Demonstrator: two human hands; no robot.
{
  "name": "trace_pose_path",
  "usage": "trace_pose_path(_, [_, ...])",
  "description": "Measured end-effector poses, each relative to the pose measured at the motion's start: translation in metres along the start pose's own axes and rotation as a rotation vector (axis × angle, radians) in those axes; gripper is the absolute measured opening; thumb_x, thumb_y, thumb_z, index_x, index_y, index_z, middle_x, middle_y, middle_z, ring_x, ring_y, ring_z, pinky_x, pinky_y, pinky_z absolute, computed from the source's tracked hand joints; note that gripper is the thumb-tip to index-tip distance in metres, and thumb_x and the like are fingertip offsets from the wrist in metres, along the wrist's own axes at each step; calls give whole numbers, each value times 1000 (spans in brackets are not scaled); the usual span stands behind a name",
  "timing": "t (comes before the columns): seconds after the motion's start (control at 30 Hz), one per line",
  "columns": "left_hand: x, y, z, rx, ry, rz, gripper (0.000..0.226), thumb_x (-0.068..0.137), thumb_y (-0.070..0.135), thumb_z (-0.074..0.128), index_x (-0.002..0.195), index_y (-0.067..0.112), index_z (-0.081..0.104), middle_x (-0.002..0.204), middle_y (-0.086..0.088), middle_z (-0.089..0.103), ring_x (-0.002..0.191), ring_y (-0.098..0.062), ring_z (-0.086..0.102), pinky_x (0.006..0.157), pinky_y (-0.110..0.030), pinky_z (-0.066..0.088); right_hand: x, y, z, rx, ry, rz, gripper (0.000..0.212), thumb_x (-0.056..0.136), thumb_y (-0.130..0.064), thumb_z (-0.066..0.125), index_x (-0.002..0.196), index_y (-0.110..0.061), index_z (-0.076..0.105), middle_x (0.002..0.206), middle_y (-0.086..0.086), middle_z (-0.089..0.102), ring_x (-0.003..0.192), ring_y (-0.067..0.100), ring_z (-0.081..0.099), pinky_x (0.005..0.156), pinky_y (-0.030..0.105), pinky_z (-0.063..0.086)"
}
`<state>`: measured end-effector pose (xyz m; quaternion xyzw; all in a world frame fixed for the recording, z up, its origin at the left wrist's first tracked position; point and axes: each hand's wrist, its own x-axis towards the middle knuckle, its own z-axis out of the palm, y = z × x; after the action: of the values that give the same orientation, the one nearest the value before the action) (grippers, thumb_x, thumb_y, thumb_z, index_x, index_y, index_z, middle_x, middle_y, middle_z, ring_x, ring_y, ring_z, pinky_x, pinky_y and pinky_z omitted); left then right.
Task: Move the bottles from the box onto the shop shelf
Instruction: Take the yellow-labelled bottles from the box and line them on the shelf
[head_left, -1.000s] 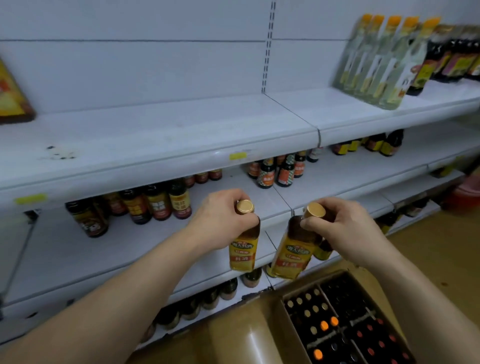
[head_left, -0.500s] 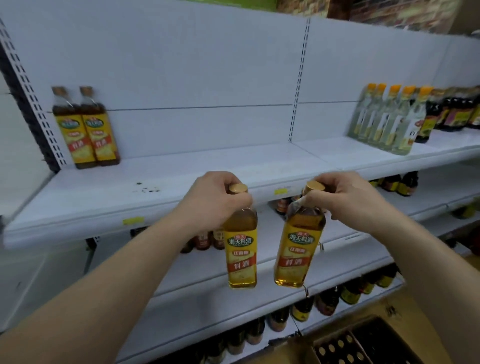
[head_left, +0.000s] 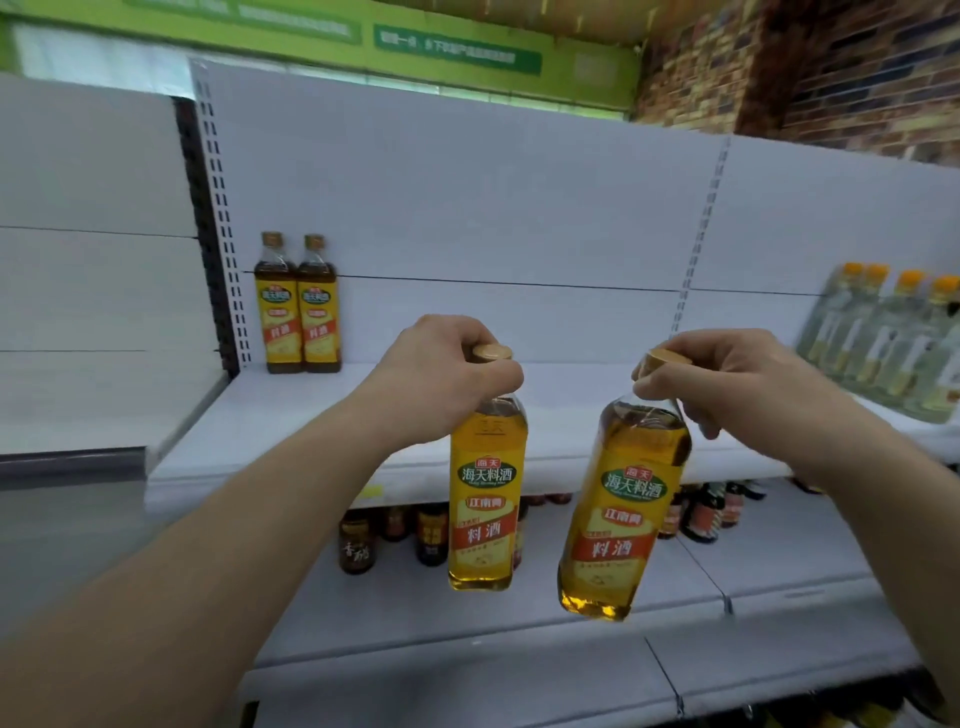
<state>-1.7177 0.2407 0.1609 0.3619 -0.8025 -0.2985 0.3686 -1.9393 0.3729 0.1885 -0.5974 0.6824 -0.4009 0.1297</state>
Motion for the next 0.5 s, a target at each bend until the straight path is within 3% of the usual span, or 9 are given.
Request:
trace_pose_path(0.13, [15,-7,-21,43,43,5,8,85,34,71,86,26,70,83,-4,71,70,-20,65,57,-34,52,33,-12,3,10,-41,-103,15,83,-41,72,87,-28,79,61,1,59,55,11,51,62,36,41])
trace_pose_path(0.23, [28,-9,-35,80,79,19,10,85,32,72,84,22,71,82,-8,71,76,-31,68,65,-48,59,63,-16,6,69,-54,-187,33,74,-52,76,95,-27,79,64,9,59,60,21,52,66,46,43])
trace_pose_path(0.37, [54,-14,-48,97,140,-12,11,84,30,74,83,19,74,65,4,64,64,-14,60,62,-36,53,115,-14,14,149,-71,-300,52,62,-59,73,96,-21,79,59,9,57,59,27,51,66,49,43])
trace_pose_path(0.5, [78,-20,-60,122,197,-67,14,82,33,75,82,20,75,71,-2,68,65,-11,62,58,-31,55,165,-15,27,162,-137,-400,51,63,-63,69,96,-25,79,59,11,59,59,28,54,67,57,49])
